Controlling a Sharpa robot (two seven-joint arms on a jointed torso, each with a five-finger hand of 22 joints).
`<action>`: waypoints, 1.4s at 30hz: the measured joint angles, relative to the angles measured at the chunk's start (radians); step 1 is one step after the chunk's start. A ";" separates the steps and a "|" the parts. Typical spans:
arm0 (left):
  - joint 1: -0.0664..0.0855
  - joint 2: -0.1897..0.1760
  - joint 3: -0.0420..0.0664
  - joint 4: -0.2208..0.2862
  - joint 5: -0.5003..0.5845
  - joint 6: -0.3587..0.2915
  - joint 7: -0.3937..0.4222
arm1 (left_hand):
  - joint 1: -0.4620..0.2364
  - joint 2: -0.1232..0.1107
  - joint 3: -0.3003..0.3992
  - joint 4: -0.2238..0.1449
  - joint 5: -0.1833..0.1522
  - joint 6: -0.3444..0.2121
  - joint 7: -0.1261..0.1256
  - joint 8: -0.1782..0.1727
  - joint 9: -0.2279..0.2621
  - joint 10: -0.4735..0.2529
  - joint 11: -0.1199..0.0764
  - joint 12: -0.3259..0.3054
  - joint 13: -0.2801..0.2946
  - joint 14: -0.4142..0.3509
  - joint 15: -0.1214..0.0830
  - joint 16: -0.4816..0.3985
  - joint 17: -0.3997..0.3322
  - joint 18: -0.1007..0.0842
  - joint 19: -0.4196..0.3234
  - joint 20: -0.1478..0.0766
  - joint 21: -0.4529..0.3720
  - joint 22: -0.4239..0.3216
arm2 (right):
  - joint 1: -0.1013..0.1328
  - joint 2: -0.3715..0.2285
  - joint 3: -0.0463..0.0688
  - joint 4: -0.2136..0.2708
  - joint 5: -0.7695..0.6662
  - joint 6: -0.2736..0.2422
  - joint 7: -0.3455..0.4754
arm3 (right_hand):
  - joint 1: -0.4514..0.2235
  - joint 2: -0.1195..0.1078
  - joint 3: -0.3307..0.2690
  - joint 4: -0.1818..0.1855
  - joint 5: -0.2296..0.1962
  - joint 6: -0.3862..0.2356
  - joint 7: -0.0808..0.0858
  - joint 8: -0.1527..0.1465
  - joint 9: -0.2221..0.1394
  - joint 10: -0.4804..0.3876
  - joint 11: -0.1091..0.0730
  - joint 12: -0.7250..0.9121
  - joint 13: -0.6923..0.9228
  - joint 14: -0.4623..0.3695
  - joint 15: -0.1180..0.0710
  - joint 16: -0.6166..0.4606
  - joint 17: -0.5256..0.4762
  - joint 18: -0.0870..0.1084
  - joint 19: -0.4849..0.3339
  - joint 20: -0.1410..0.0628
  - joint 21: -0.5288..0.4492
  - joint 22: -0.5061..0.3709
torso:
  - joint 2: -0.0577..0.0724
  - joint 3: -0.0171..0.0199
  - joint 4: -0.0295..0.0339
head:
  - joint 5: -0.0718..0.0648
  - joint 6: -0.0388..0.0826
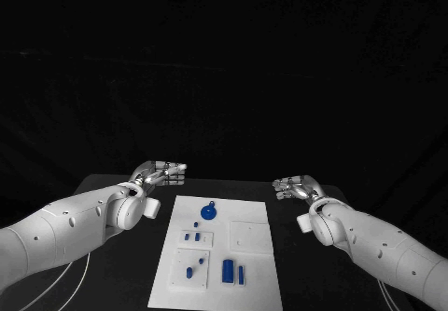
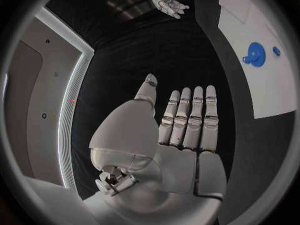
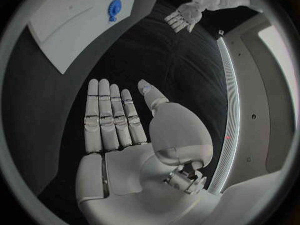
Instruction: Assemble the parts on the task board
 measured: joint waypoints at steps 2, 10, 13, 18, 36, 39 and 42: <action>0.000 0.009 0.000 -0.021 0.015 -0.002 0.008 | 0.000 0.000 0.000 -0.002 0.000 -0.005 -0.005 0.000 0.000 -0.010 -0.001 0.000 0.000 -0.014 -0.003 0.000 0.000 0.017 -0.014 0.014 -0.003 0.000 | 0.004 0.006 0.001 -0.025 0.070 0.032 0.018 | 0.000 0.000 -0.035 0.002 0.000 -0.009 -0.005 0.000 0.000 -0.050 0.016 -0.003 -0.013 -0.021 0.021 -0.050 -0.118 0.000 -0.043 0.036 0.000 -0.123 | -0.002 0.0013 0.0007 | 0.000 0.008; -0.004 0.022 0.001 -0.068 0.053 -0.008 0.030 | -0.058 0.001 0.022 -0.006 -0.017 -0.186 -0.031 -0.027 -0.012 -0.100 -0.025 -0.012 -0.010 -0.194 -0.023 -0.014 -0.012 0.051 -0.188 0.021 -0.017 -0.013 | 0.014 0.016 0.002 -0.061 0.205 0.113 0.062 | -0.023 0.028 -0.136 0.033 -0.059 -0.075 -0.024 -0.011 -0.011 -0.139 -0.002 -0.020 -0.027 -0.104 0.010 -0.070 -0.240 0.023 -0.217 0.047 -0.001 -0.340 | -0.004 0.0071 0.0006 | 0.004 0.023; -0.008 0.017 0.004 -0.056 0.053 -0.011 0.028 | -0.203 -0.009 0.060 0.011 -0.060 -0.487 -0.065 -0.049 -0.031 -0.429 -0.061 -0.032 -0.029 -0.504 -0.062 -0.034 -0.032 -0.015 -0.479 -0.060 -0.041 -0.036 | 0.016 0.011 -0.007 -0.051 0.206 0.108 0.060 | -0.159 0.002 -0.153 0.105 -0.148 -0.386 -0.064 -0.032 -0.030 -0.424 -0.047 -0.039 -0.045 -0.321 -0.034 -0.091 -0.259 -0.020 -0.530 -0.006 -0.026 -0.364 | -0.006 0.0086 0.0004 | 0.004 0.022; -0.029 0.000 0.020 0.011 0.052 -0.035 0.027 | -0.552 -0.021 0.093 0.027 -0.099 -0.761 -0.096 -0.063 -0.049 -0.770 -0.093 -0.047 -0.046 -0.785 -0.097 -0.047 -0.050 -0.063 -0.744 -0.135 -0.057 -0.057 | 0.032 -0.011 -0.045 0.014 0.221 0.085 0.062 | -0.651 -0.023 -0.167 0.171 -0.229 -0.751 -0.103 -0.048 -0.048 -0.809 -0.088 -0.053 -0.062 -0.756 -0.074 -0.107 -0.276 -0.054 -0.815 -0.055 -0.044 -0.384 | -0.025 0.0251 -0.0025 | 0.011 0.010; -0.159 -0.131 0.139 0.504 0.063 -0.404 0.092 | -1.255 -0.029 0.115 0.038 -0.125 -0.968 -0.120 -0.076 -0.061 -1.033 -0.118 -0.058 -0.057 -1.001 -0.125 -0.058 -0.063 -0.097 -0.944 -0.194 -0.073 -0.072 | 0.164 -0.161 -0.314 0.532 0.487 -0.240 0.195 | -1.112 -0.042 -0.178 0.220 -0.291 -1.042 -0.132 -0.058 -0.062 -1.123 -0.121 -0.064 -0.074 -1.122 -0.107 -0.119 -0.289 -0.079 -1.038 -0.093 -0.062 -0.398 | -0.095 0.0854 -0.0136 | 0.027 -0.016; -0.171 -0.143 0.150 0.550 0.066 -0.465 0.105 | -1.276 -0.030 0.116 0.039 -0.127 -0.975 -0.121 -0.076 -0.061 -1.042 -0.120 -0.059 -0.058 -1.007 -0.125 -0.058 -0.063 -0.110 -0.952 -0.195 -0.073 -0.073 | 0.178 -0.178 -0.341 0.588 0.535 -0.298 0.221 | -1.112 -0.042 -0.178 0.220 -0.291 -1.042 -0.132 -0.058 -0.062 -1.123 -0.121 -0.064 -0.075 -1.122 -0.107 -0.119 -0.289 -0.079 -1.038 -0.093 -0.062 -0.399 | -0.096 0.0864 -0.0138 | 0.027 -0.017; -0.177 -0.150 0.154 0.573 0.067 -0.506 0.115 | -1.276 -0.030 0.116 0.039 -0.127 -0.975 -0.121 -0.076 -0.062 -1.042 -0.120 -0.059 -0.058 -1.007 -0.125 -0.058 -0.063 -0.110 -0.952 -0.195 -0.073 -0.073 | 0.186 -0.188 -0.356 0.621 0.571 -0.341 0.240 | -1.112 -0.042 -0.178 0.220 -0.291 -1.042 -0.132 -0.058 -0.062 -1.123 -0.121 -0.064 -0.075 -1.122 -0.107 -0.119 -0.289 -0.078 -1.038 -0.093 -0.062 -0.399 | -0.097 0.0869 -0.0139 | 0.027 -0.017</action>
